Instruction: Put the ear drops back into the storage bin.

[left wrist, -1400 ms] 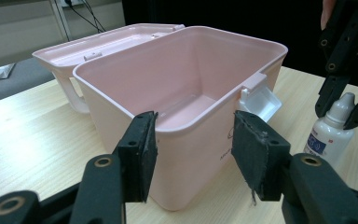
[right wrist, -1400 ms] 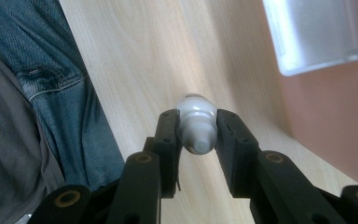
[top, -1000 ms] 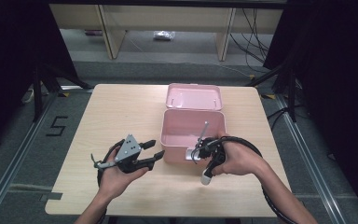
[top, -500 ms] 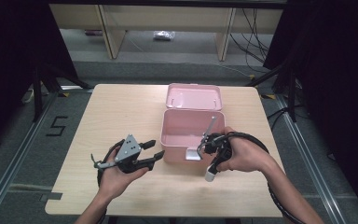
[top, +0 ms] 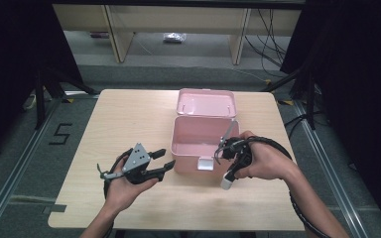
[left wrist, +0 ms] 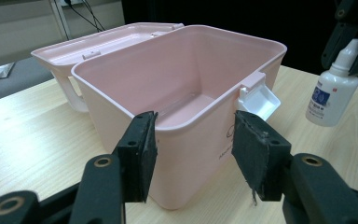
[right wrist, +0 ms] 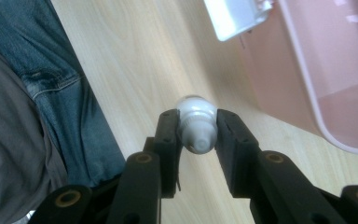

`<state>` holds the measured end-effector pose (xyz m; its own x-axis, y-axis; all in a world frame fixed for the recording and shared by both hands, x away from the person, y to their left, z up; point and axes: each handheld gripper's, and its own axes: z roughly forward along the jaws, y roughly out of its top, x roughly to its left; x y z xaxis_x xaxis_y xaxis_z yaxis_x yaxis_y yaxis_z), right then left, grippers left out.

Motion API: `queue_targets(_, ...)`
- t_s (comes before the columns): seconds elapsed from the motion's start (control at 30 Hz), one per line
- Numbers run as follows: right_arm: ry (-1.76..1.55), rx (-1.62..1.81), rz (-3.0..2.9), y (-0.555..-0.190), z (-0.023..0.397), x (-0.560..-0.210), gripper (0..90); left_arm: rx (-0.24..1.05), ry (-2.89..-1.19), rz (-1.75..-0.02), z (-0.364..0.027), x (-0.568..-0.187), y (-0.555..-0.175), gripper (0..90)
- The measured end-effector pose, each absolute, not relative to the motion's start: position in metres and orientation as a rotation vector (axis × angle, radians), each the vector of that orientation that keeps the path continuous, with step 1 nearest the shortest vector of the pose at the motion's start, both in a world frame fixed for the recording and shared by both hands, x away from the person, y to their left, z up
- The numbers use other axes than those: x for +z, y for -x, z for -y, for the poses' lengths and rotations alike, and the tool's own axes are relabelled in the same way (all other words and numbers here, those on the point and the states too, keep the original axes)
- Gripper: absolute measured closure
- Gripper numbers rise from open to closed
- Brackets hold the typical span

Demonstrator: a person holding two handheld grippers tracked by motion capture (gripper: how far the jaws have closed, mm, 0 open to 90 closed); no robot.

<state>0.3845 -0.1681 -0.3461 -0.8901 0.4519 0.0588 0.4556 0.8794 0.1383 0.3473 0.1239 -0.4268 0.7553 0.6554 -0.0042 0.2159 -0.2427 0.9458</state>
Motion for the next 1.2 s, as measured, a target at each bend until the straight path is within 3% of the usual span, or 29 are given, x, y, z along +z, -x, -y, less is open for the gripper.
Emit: queue_targets(1.2, 0.786, -0.295, 3.008, -0.393, 0.182, -0.322, 71.6, 0.481, -1.808, -0.675, -0.124, -0.426, -0.347, 48.7)
